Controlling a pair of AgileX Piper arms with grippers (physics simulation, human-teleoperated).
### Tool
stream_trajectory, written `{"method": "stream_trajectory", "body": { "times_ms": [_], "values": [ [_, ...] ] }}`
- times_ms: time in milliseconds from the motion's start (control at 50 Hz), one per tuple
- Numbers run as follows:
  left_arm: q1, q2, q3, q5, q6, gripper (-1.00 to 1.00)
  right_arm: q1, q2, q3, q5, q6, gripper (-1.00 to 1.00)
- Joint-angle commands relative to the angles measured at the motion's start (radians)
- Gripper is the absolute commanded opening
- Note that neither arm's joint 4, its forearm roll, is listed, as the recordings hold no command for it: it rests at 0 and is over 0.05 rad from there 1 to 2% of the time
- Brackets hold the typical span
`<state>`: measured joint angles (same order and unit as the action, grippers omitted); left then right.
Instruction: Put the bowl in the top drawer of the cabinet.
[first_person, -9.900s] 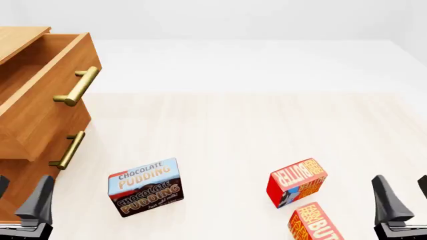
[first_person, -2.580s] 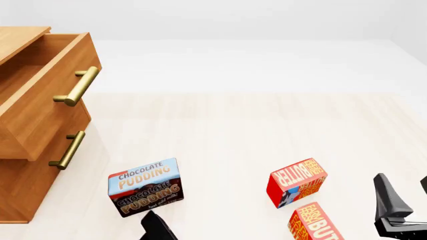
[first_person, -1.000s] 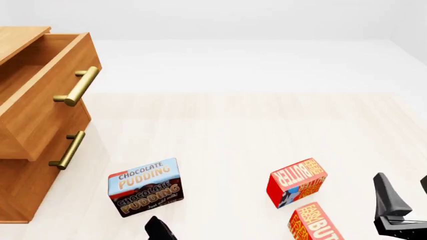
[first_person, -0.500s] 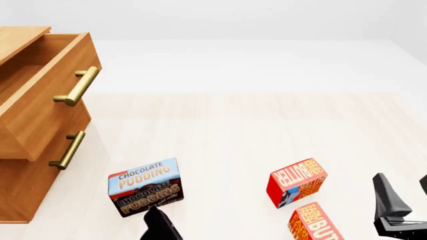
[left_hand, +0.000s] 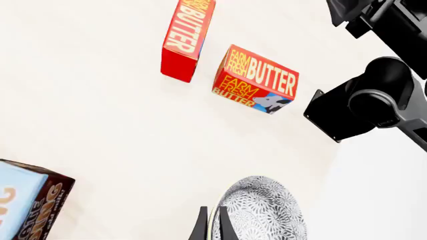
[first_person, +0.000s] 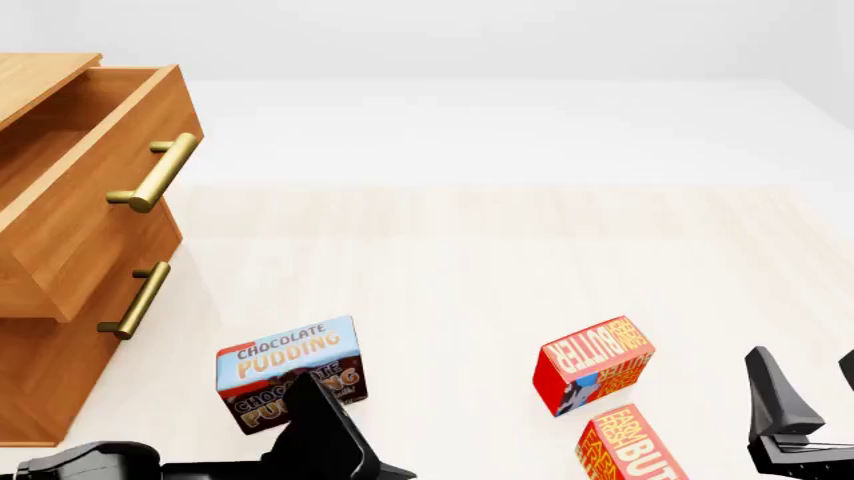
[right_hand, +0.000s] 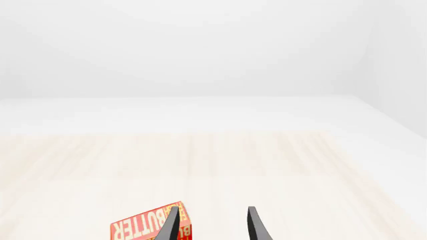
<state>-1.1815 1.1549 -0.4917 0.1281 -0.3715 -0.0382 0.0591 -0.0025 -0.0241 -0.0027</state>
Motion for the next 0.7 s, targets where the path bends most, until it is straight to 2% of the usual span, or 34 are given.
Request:
{"method": "stream_trajectory", "body": {
  "times_ms": [20,240,440,700],
  "values": [
    [0.052,-0.068,-0.087,0.122,0.056,-1.00,0.002,-0.005,0.000,0.003,0.001,1.00],
    [0.107,-0.121,-0.174,0.218,0.102,-1.00,0.004,-0.010,0.000,0.006,0.002,1.00],
    [0.183,-0.173,-0.300,0.341,0.172,-1.00,0.006,-0.014,0.000,0.008,0.002,1.00],
    [0.247,-0.191,-0.374,0.397,0.218,-1.00,0.007,-0.016,0.000,0.009,0.002,1.00]
  ]
}}
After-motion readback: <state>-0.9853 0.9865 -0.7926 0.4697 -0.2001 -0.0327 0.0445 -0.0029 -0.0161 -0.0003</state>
